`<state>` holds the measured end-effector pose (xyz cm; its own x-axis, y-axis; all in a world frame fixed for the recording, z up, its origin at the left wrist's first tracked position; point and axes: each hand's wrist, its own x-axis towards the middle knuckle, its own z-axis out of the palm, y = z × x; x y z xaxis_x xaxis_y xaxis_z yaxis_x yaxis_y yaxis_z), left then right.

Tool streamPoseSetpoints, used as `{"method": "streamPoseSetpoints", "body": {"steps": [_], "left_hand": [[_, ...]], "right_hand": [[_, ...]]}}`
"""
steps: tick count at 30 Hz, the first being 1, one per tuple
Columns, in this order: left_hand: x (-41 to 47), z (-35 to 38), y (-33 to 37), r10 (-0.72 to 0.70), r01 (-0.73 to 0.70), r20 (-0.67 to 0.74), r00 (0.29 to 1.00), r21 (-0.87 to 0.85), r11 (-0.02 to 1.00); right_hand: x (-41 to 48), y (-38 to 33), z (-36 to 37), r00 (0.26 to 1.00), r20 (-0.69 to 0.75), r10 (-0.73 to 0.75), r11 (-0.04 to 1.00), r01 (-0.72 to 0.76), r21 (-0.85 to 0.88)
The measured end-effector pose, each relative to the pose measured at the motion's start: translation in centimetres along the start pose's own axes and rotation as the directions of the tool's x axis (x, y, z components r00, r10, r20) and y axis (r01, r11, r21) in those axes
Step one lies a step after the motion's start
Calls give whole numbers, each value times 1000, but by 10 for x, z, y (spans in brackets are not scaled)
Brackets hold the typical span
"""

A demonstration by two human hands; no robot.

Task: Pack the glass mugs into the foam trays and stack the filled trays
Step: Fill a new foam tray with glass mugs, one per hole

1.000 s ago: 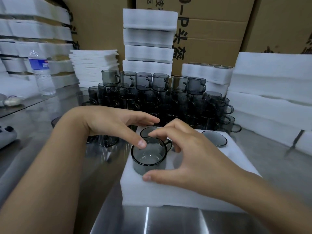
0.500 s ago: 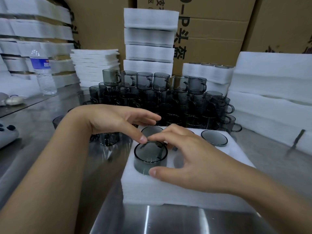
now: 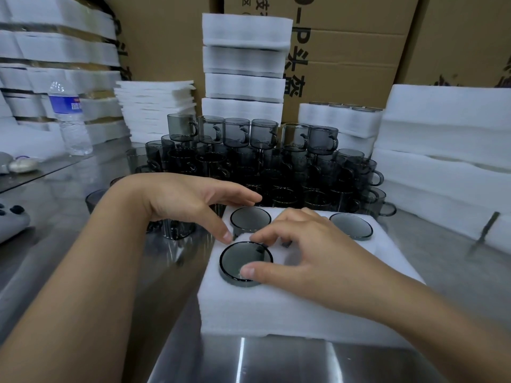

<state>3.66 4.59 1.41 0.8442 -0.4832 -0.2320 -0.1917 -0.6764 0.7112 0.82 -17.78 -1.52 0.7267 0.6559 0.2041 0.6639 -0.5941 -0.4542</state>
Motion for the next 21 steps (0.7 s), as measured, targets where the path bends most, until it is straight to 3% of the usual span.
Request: {"method": "streamPoseSetpoints", "body": {"steps": [2, 4, 6, 8, 15, 18, 21], "left_hand": [[2, 1, 2, 3, -4, -44, 999, -24, 1000], [10, 5, 8, 45, -55, -217, 975, -42, 998], [24, 13, 15, 120, -156, -474, 872, -35, 987], [36, 23, 22, 173, -218, -605, 778, -1, 976], [60, 53, 22, 175, -130, -539, 824, 120, 984], [59, 53, 21, 208, -151, -524, 826, 150, 977], [59, 52, 21, 202, -124, -531, 823, 178, 976]], "right_hand": [[0, 0, 0, 1000, -5, -4, 1000, 4, -2], [0, 0, -1, 1000, -12, -19, 1000, 19, -22], [0, 0, -2, 999, -17, -45, 997, 44, -60], [-1, -1, -3, 997, -8, -71, 993, 70, -100], [3, 1, -5, 990, 41, -134, 976, 139, -167], [9, 7, -20, 969, 85, -232, 960, 242, -142], [31, 29, -50, 942, -229, -243, 968, 221, -120]]}}
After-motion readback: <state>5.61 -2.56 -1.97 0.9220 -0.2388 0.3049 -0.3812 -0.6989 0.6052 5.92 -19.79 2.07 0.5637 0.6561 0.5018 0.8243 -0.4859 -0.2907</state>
